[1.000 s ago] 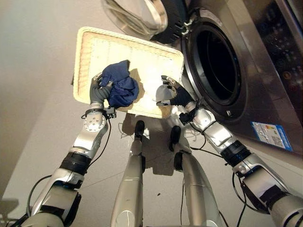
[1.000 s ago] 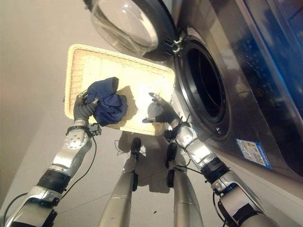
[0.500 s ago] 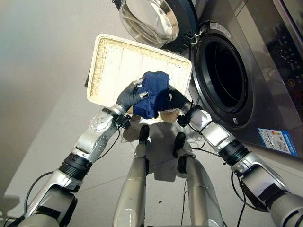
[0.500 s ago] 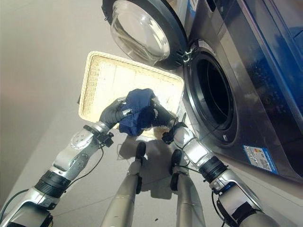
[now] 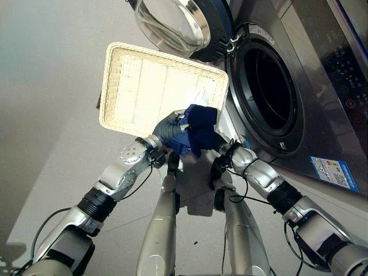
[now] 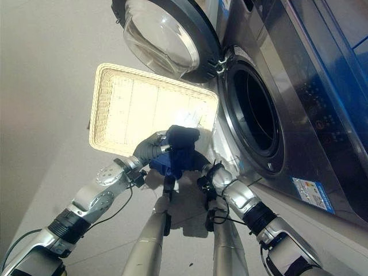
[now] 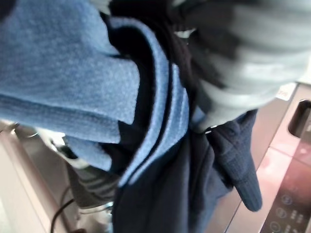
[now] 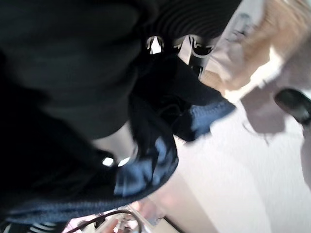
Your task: Put the clothes into the washing machine.
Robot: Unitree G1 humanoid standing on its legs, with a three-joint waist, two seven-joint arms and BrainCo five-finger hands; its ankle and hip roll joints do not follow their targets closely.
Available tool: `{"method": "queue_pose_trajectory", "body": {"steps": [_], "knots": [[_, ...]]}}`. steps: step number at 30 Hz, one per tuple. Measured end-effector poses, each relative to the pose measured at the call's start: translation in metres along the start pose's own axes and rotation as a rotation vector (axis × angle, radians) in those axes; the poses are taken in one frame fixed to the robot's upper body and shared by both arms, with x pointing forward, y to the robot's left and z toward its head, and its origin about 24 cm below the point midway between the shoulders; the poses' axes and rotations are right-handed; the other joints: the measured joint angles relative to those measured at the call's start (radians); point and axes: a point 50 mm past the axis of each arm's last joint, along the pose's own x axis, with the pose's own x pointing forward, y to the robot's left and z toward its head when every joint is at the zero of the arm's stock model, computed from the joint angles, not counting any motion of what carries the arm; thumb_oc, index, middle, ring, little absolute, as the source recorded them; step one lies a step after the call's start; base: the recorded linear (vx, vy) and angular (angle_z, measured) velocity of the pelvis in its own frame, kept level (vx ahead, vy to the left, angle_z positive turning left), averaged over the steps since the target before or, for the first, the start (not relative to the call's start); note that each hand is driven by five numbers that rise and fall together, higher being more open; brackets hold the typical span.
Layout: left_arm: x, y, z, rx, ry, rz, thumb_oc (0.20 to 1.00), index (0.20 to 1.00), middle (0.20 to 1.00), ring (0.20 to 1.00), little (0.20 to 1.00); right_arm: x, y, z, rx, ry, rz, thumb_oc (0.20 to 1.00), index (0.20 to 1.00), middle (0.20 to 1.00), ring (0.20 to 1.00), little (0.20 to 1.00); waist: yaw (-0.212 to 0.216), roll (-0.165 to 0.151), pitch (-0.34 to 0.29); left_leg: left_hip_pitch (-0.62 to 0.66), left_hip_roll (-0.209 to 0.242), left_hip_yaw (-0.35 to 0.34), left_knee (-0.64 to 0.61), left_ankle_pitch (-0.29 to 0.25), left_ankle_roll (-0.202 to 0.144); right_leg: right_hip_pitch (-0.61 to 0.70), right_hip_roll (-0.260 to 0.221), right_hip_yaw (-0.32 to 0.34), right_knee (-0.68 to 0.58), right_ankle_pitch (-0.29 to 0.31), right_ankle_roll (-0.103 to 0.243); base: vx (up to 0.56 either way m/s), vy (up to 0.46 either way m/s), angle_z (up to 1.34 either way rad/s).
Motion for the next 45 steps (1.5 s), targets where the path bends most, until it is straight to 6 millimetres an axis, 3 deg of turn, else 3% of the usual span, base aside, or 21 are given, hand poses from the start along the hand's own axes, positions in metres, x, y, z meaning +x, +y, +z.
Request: {"method": "queue_pose_trajectory", "body": {"steps": [2,3,4,9,12,16,18,22,28,34,37,42,45], "knots": [[0.002,-0.004,-0.001,-0.01,-0.016,0.002,0.36,0.36,0.36,0.36,0.36,-0.002,0.002,-0.008,0.068,0.033,0.016,0.2,0.2,0.2,0.2,0.2,-0.001,0.0,0.0,0.001,0.0,0.011,0.0,-0.003,0.004,0.0,0.003,0.012,-0.01,0.008,0.004,0.01,0.011,-0.16],[0.003,-0.006,-0.002,-0.017,-0.022,0.005,0.608,0.608,0.608,0.608,0.608,-0.002,0.002,-0.008,0.094,0.038,0.023,0.2,0.2,0.2,0.2,0.2,-0.001,0.0,0.0,0.001,0.0,0.013,0.0,-0.004,0.006,0.001,0.005,0.016,-0.015,0.011,0.006,0.02,-0.003,-0.19],[0.004,-0.007,-0.003,-0.022,-0.028,0.008,1.0,1.0,1.0,1.0,1.0,-0.002,0.004,-0.012,0.129,0.053,0.034,0.2,0.2,0.2,0.2,0.2,-0.003,0.0,0.0,0.001,0.0,0.017,0.0,-0.005,0.007,0.001,0.006,0.018,-0.021,0.015,0.008,0.02,-0.006,-0.12],[0.006,-0.008,-0.004,-0.032,-0.107,0.133,1.0,1.0,1.0,1.0,1.0,-0.001,0.01,-0.027,0.338,0.096,0.055,0.2,0.2,0.2,0.2,0.2,-0.005,0.0,0.0,0.002,0.002,0.026,0.0,-0.007,0.008,0.001,0.007,0.022,-0.03,0.017,0.01,0.04,-0.027,-0.04],[0.001,0.004,0.001,0.202,-0.2,0.413,1.0,1.0,1.0,1.0,1.0,0.004,0.016,-0.028,0.448,0.079,0.068,0.2,0.2,0.2,0.2,0.2,-0.002,0.0,0.0,0.001,0.007,0.026,0.0,-0.009,0.005,0.001,0.013,0.022,-0.029,0.017,0.009,0.04,-0.08,-0.02],[-0.008,0.022,0.009,0.363,-0.27,0.7,1.0,1.0,1.0,1.0,1.0,0.006,0.01,-0.025,0.609,-0.004,0.015,0.2,0.2,0.2,0.2,0.2,0.0,0.0,0.0,-0.001,0.009,0.025,0.001,-0.01,0.004,0.0,0.014,0.021,-0.03,0.017,0.009,0.04,-0.072,0.0],[-0.011,0.027,0.008,0.385,-0.274,0.76,1.0,1.0,1.0,1.0,1.0,0.006,0.005,-0.025,0.665,-0.041,-0.019,0.2,0.2,0.2,0.2,0.2,0.003,0.0,0.0,-0.001,0.008,0.025,0.001,-0.01,0.004,0.0,0.013,0.02,-0.03,0.017,0.01,0.04,-0.054,0.02],[-0.022,0.048,-0.016,0.461,-0.128,0.954,1.0,1.0,1.0,1.0,1.0,0.002,-0.025,-0.022,0.846,-0.196,-0.195,0.2,0.2,0.2,0.2,0.2,0.003,0.0,0.0,-0.012,0.007,0.025,0.017,-0.017,0.005,-0.002,0.012,0.018,-0.029,0.017,0.01,0.06,-0.019,0.02],[-0.046,0.071,-0.049,0.498,0.082,1.128,1.0,1.0,1.0,1.0,1.0,-0.01,-0.069,-0.006,0.95,-0.371,-0.416,0.2,0.2,0.2,0.2,0.2,0.005,0.0,0.0,-0.031,0.007,0.025,0.034,-0.02,0.005,-0.017,0.011,0.017,-0.019,0.017,0.009,0.05,-0.008,0.0],[-0.072,0.086,-0.075,0.408,0.221,1.248,1.0,1.0,1.0,1.0,1.0,-0.035,-0.133,0.026,1.202,-0.662,-0.701,0.2,0.2,0.2,0.2,0.2,0.008,0.006,0.003,-0.068,0.008,0.024,0.067,-0.029,0.004,-0.047,0.012,0.019,-0.007,0.017,0.009,0.04,-0.017,-0.01],[-0.075,0.084,-0.081,0.381,0.229,1.243,1.0,1.0,1.0,1.0,1.0,-0.053,-0.159,0.047,1.288,-0.771,-0.861,0.2,0.2,0.2,0.2,0.2,0.023,0.016,0.006,-0.084,0.008,0.025,0.089,-0.038,0.006,-0.054,0.014,0.022,-0.004,0.024,0.004,0.03,-0.014,-0.06],[-0.073,0.078,-0.08,0.366,0.19,1.213,1.0,1.0,1.0,1.0,1.0,-0.076,-0.176,0.058,1.407,-0.933,-1.119,0.2,0.2,0.2,0.2,0.2,0.063,0.037,0.009,-0.103,0.006,0.026,0.106,-0.046,0.01,-0.065,0.014,0.025,-0.006,0.027,0.007,0.04,-0.03,0.01],[-0.083,0.079,-0.078,0.394,0.182,1.181,1.0,1.0,1.0,1.0,1.0,-0.099,-0.189,0.069,1.593,-1.077,-1.36,0.2,0.2,0.2,0.2,0.2,0.097,0.043,0.011,-0.138,0.001,0.025,0.146,-0.065,0.022,-0.079,0.011,0.027,-0.005,0.034,0.008,0.04,-0.051,0.01]]}}
